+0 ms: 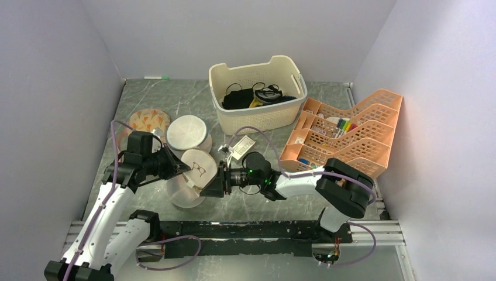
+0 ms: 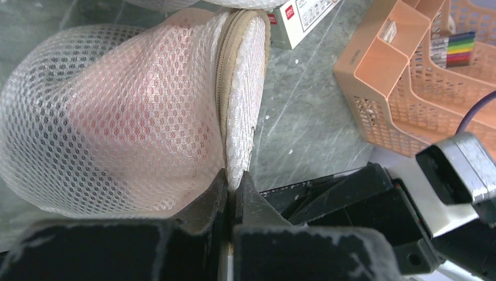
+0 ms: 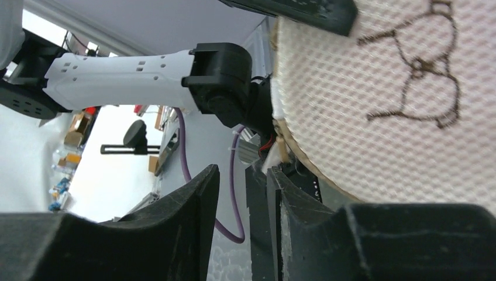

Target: Unzip the laundry bag and remove the bra

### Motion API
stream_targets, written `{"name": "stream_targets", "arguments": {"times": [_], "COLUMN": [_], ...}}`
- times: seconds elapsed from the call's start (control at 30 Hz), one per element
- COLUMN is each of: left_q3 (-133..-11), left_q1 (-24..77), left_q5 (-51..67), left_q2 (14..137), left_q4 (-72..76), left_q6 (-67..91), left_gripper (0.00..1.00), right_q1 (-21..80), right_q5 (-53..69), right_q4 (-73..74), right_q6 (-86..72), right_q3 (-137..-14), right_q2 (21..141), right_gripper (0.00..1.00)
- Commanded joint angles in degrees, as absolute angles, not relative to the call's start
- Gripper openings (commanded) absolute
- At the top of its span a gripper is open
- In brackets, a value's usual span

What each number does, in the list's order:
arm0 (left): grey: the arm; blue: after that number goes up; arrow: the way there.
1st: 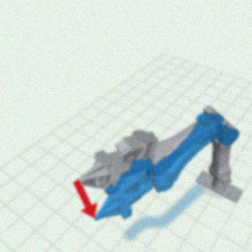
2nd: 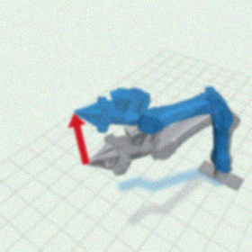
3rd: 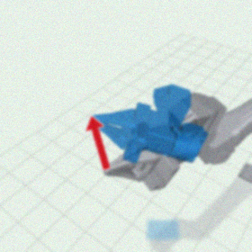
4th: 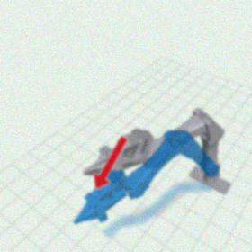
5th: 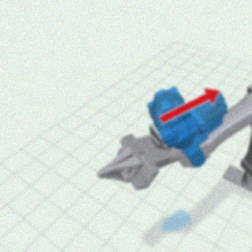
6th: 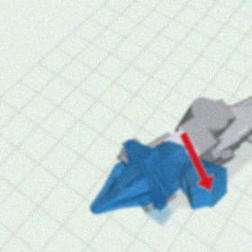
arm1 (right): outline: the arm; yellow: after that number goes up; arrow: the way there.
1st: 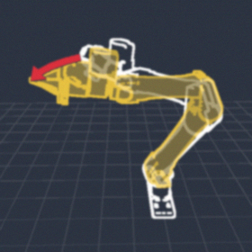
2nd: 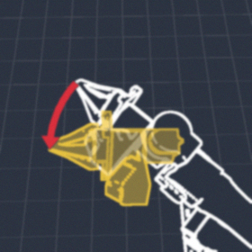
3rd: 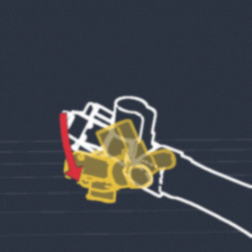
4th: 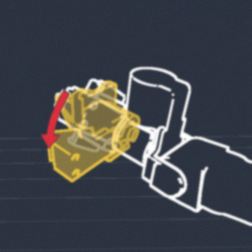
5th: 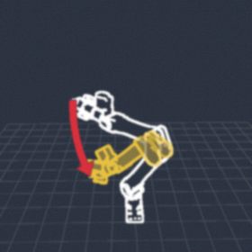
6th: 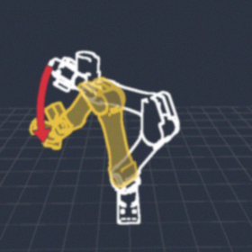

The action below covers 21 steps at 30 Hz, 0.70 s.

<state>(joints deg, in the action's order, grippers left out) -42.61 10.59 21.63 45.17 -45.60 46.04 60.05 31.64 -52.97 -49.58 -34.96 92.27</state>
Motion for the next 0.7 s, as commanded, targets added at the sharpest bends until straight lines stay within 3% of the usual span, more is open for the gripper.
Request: {"name": "stream_targets", "arguments": {"times": [0.0,0.37,0.67], "left_q3": [-40.4,-40.4,-40.1], "left_q1": [10.2,10.2,10.2], "left_q5": [24.2,25.5,26.4], "left_q2": [42.6,43.3,43.5], "left_q4": [-42.5,-42.2,-41.2], "left_q6": [53.0,53.7,54.1], "left_gripper": [0.07,0.07,0.07], "right_q1": [61.4,61.5,63.0], "right_q5": [29.5,23.8,24.3], "right_q4": [-52.4,-45.1,-47.9], "right_q6": [-47.5,-43.7,-45.0], "right_q3": [-37.6,-37.2,-35.6], "right_q2": [92.6,90.2,90.1], "right_gripper": [0.35,0.28,0.24]}}
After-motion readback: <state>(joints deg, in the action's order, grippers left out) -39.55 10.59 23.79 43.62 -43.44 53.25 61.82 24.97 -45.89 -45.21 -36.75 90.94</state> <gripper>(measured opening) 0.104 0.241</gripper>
